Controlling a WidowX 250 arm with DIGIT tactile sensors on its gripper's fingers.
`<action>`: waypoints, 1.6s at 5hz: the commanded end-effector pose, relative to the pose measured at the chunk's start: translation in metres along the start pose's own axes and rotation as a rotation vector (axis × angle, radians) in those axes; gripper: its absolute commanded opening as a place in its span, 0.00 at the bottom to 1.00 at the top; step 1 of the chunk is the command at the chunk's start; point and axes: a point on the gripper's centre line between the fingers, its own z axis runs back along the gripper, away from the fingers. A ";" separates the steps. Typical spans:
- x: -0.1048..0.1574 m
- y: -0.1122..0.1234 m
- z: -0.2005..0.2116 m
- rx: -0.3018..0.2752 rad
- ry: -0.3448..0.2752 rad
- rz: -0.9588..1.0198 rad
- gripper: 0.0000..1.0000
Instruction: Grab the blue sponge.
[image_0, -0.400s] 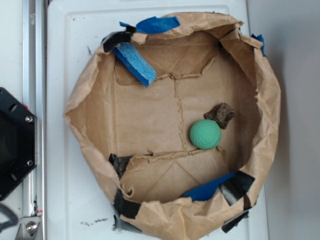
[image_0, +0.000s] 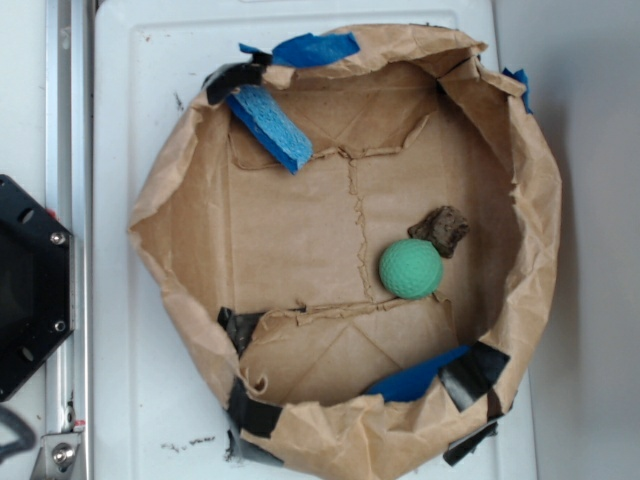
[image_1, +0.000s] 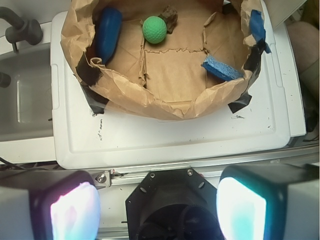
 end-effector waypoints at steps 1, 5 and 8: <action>0.087 0.011 -0.013 -0.014 -0.020 -0.125 1.00; 0.103 0.015 -0.034 -0.150 0.068 -0.356 1.00; 0.151 0.047 -0.104 -0.178 0.161 -0.781 1.00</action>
